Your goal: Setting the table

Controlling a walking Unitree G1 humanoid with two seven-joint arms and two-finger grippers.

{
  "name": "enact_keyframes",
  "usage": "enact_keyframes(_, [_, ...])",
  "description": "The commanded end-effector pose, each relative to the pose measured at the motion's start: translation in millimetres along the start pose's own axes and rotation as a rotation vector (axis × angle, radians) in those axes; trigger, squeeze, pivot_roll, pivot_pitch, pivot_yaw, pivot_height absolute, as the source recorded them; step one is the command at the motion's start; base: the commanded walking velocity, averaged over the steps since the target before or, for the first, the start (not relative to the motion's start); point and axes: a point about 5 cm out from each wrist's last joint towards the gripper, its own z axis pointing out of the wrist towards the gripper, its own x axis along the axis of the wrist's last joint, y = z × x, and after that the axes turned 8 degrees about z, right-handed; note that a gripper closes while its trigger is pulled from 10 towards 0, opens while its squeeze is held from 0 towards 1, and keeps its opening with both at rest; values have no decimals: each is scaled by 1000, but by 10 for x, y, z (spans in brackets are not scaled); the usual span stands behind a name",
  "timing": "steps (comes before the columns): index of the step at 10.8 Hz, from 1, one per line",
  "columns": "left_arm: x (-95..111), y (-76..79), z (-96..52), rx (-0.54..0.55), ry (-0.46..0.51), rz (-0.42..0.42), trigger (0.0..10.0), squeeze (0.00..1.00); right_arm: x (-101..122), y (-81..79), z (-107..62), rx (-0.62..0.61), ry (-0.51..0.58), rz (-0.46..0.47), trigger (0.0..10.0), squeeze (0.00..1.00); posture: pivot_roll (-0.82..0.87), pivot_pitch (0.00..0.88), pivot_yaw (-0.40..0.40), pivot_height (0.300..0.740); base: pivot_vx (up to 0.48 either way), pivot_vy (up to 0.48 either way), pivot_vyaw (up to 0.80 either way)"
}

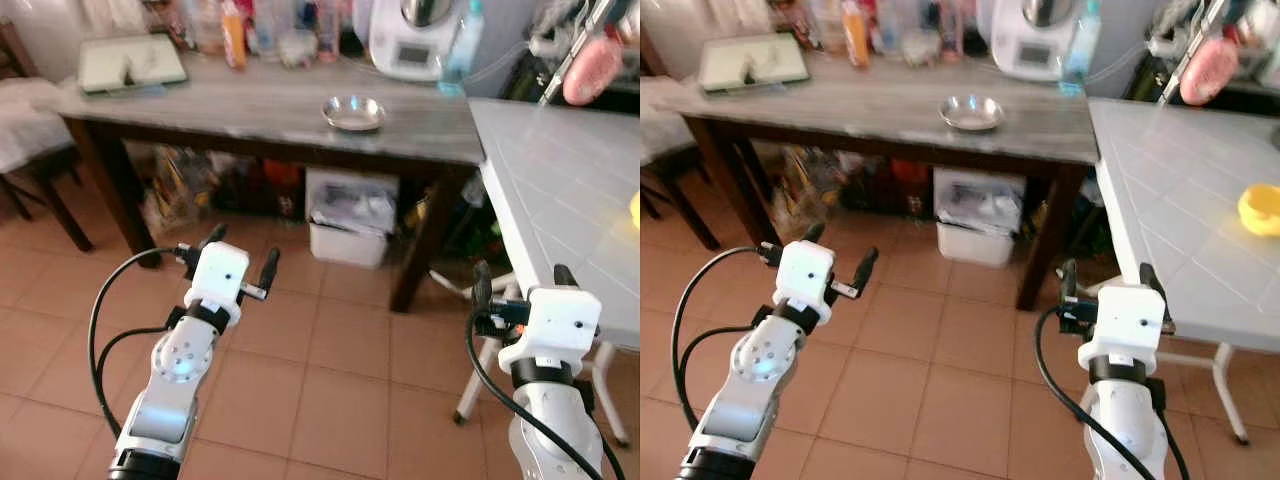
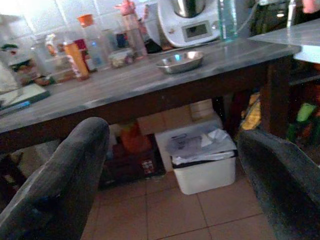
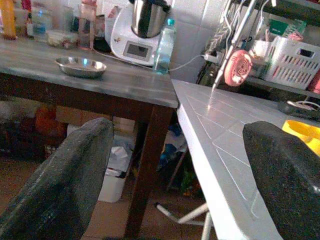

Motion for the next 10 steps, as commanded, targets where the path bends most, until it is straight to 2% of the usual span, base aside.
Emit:
enact_keyframes(1, [8, 25, 5, -16, 8, -9, 10000, 0, -1, 23, -14, -4, -9, -4, 10000, 0, 60, 77, -39, 740, 0, 0, 0])
enact_keyframes(3, [14, 47, 5, -35, 13, -7, 10000, 0, 0, 11, -4, -4, -10, 2, 10000, 0, 60, 78, -36, 740, 0, 0, -484])
enact_keyframes(6, [21, 71, -2, -39, 19, -14, 10000, 0, -1, -9, -9, 4, -6, 2, 10000, 0, 63, 70, -41, 740, 0, 0, 0])
enact_keyframes(10, [14, 66, -19, -24, 15, -23, 10000, 0, 3, -15, 29, 18, -4, -8, 10000, 0, 74, 81, -54, 740, 0, -408, 0])
